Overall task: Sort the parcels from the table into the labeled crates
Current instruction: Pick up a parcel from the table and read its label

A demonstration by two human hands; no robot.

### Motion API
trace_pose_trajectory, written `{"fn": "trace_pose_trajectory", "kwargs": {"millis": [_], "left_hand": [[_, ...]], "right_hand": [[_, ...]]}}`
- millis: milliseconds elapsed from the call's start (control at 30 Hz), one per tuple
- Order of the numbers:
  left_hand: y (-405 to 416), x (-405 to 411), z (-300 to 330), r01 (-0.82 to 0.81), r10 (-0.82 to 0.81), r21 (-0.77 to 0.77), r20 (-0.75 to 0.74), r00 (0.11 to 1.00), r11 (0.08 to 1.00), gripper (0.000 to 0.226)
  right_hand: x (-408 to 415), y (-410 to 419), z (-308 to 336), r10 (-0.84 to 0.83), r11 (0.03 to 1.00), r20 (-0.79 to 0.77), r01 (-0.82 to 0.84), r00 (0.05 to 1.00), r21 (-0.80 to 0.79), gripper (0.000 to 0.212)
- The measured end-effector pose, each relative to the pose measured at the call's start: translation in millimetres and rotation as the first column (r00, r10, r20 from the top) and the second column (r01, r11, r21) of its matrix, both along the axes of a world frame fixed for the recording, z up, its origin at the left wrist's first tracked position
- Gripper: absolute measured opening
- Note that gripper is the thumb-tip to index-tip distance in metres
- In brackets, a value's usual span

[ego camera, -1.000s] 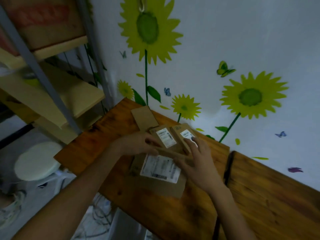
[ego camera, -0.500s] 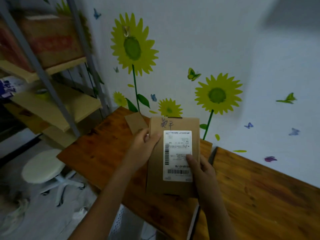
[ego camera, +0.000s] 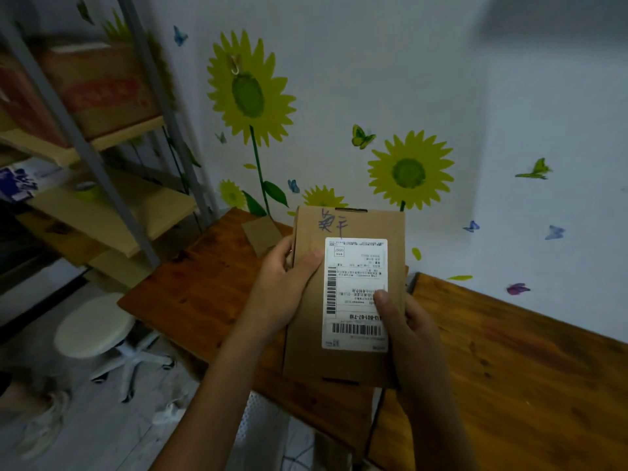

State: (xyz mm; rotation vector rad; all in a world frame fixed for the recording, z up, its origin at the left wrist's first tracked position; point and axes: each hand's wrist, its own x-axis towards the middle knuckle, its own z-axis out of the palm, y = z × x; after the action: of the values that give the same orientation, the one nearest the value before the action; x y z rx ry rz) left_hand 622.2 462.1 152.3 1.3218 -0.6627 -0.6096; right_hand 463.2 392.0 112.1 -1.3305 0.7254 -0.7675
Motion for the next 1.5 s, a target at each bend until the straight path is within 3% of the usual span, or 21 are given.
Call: {"fn": "trace_pose_trajectory", "kwargs": {"millis": [167,233,333,433,500,533,600,667,733,767,833,900,967,1000,1067,1133,1233,1333,1500], "left_hand": [[7.3,-1.9,-5.0,0.027,-0.03,0.063,0.049,0.998,0.998,0.027],[14.1,3.3,-9.3,0.142,-0.17,0.214,0.12,0.978,0.967,0.044],[21.5,8.3,-17.5,0.3,-0.329,0.319,0.039,0.943,0.899,0.056],[21.3,18.3,-11.0,0.268,-0.277,0.242,0.004,0.961,0.933,0.053],[17.7,32.8,3.6,0.318,-0.358,0.291,0.097,0.929,0.902,0.057],[14.7,40.4,13.4,0.347,-0.44,0.385,0.188,0.878,0.855,0.056],[3.3,53.7,34.2,0.306,-0.611,0.623,0.36,0.705,0.72,0.054],[-12.6,56.9,49.8,0.243,-0.723,0.74,0.437,0.536,0.627,0.046],[-27.3,52.4,56.2,0.259,-0.767,0.755,0.458,0.449,0.603,0.044],[-31.5,50.2,55.8,0.285,-0.758,0.733,0.458,0.464,0.618,0.046],[-33.3,48.2,47.6,0.312,-0.647,0.605,0.476,0.595,0.733,0.055],[-28.6,49.5,29.6,0.125,-0.36,0.429,0.525,0.771,0.895,0.061],[-19.4,45.9,9.4,-0.125,-0.089,0.357,0.527,0.845,0.926,0.055],[-15.5,42.6,-0.4,-0.157,-0.033,0.358,0.471,0.881,0.92,0.047],[-10.6,33.2,-16.5,-0.046,-0.043,0.315,0.267,0.963,0.948,0.023],[-7.0,21.7,-20.6,0.021,-0.059,0.221,0.164,0.985,0.975,0.019],[-6.2,12.7,-14.9,0.015,-0.036,0.165,0.125,0.992,0.986,0.021],[-5.0,8.4,-8.7,0.011,-0.032,0.162,0.122,0.992,0.987,0.028],[0.5,9.9,-7.3,0.044,-0.052,0.127,0.056,0.997,0.991,0.014]], "right_hand": [[-1.9,6.3,1.9,-0.06,0.998,0.036,0.059,0.998,0.026,0.037],[2.0,6.9,0.6,-0.172,0.979,0.096,0.16,0.98,0.123,0.029],[6.8,3.0,-0.6,-0.233,0.942,0.116,0.195,0.965,0.272,0.023],[4.6,-6.4,-1.7,-0.281,0.952,-0.046,0.285,0.959,0.109,0.041],[-2.9,-16.8,-0.2,-0.421,0.895,-0.178,0.374,0.889,-0.244,0.073],[-6.0,-22.4,4.4,-0.452,0.833,-0.218,0.321,0.865,-0.451,0.084],[-5.7,-39.4,14.3,-0.415,0.673,-0.369,0.007,0.832,-0.74,0.091],[-1.0,-52.0,22.2,-0.264,0.61,-0.629,-0.379,0.731,-0.696,0.089],[4.1,-58.9,20.2,0.009,0.681,-0.739,-0.545,0.674,-0.489,0.073],[5.8,-58.9,16.1,0.133,0.743,-0.693,-0.534,0.709,-0.404,0.06],[6.7,-52.5,1.8,0.201,0.867,-0.49,-0.386,0.848,-0.314,0.041],[6.2,-43.7,-11.6,0.139,0.965,-0.286,-0.194,0.948,-0.174,0.032],[6.6,-35.6,-19.2,0.047,0.999,-0.143,-0.05,0.989,-0.02,0.03],[6.9,-33.5,-23.0,0.008,0.999,-0.094,-0.005,0.996,0.034,0.029],[6.3,-29.9,-26.8,-0.03,0.997,-0.05,0.033,0.998,0.064,0.029],[6.2,-26.3,-26.8,-0.027,0.997,-0.045,0.029,0.999,0.065,0.034],[7.3,-22.7,-26.2,-0.001,0.997,-0.034,0.003,0.999,0.071,0.054],[5.9,-20.2,-23.7,0.013,0.999,-0.028,-0.011,1.0,0.048,0.047],[5.2,-14.6,-18.4,0.019,0.999,0.002,-0.019,1.0,0.044,0.041]]}}
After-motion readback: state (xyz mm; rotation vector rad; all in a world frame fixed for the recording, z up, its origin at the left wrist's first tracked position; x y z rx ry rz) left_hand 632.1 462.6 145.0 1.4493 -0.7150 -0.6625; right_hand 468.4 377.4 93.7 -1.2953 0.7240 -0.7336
